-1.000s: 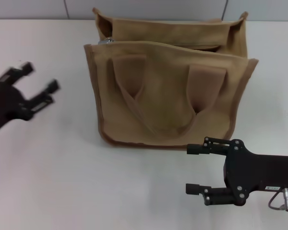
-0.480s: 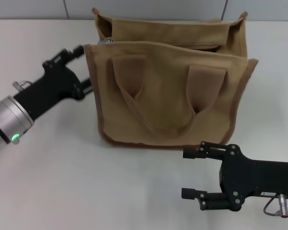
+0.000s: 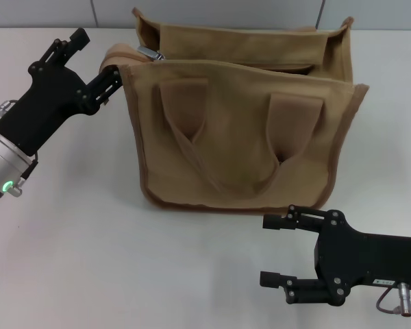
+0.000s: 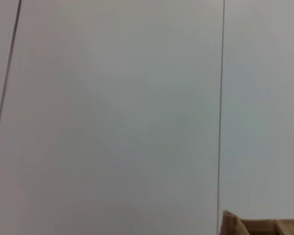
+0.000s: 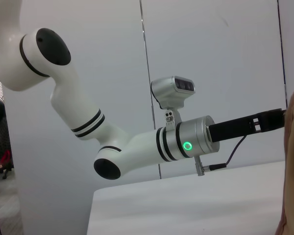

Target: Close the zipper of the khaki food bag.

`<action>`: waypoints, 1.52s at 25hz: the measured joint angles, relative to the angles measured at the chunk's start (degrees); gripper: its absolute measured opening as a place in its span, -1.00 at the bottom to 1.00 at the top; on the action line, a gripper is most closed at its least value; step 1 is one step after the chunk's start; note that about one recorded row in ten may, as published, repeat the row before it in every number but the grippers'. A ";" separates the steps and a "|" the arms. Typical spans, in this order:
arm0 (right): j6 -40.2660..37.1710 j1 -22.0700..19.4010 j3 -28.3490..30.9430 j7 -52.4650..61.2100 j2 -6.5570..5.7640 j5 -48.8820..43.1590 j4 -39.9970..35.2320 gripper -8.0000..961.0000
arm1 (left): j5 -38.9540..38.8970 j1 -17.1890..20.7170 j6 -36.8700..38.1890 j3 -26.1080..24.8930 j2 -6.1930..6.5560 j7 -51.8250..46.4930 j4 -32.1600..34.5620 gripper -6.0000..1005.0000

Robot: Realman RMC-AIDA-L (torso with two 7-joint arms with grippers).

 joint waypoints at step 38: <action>-14.71 7.58 14.86 56.57 -1.34 9.30 -16.64 0.60 | 3.45 -10.38 6.67 0.09 -0.32 0.09 -8.51 -0.96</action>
